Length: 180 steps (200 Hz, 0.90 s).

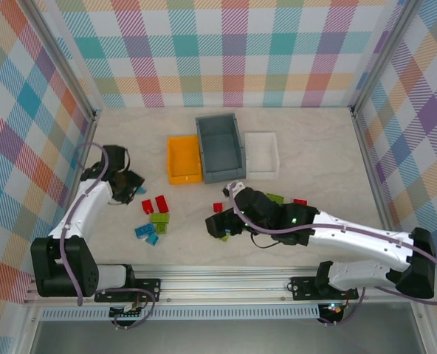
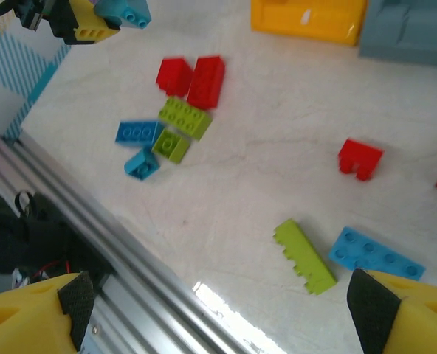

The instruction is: Sort the legos into containers by color

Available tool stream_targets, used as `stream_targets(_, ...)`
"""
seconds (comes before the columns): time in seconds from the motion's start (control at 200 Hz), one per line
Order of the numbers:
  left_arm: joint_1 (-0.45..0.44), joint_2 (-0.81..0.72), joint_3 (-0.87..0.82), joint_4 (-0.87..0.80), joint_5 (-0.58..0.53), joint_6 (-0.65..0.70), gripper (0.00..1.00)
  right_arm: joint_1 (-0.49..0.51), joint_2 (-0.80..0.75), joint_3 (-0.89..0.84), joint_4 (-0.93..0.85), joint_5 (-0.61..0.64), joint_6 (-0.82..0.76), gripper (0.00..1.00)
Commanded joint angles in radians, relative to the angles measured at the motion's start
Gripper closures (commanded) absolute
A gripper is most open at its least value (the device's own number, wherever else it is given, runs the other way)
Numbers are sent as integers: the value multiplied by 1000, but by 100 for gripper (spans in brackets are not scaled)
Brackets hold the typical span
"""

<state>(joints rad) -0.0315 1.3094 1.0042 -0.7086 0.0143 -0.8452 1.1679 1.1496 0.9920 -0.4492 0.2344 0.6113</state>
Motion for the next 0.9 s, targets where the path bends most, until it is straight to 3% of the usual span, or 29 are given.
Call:
stream_targets(0.0,-131,75,150,-29,-44,11,61,-36,-44,39,23,105,21,10)
stream_targets(0.165,-267,307,374,-34,-113,33,61,-73,-57,72,16,168,53,11)
stream_targets(0.47,-300,656,655,-67,-115,52,58,-129,-113,40,-27,199,105,11)
stream_targets(0.72,-318,683,674,-75,-110,53,36,-240,-161,-4,-180,215,229,11)
stream_targets(0.895,-331,614,666,-86,-125,59,33,-315,-175,4,-284,210,254,11)
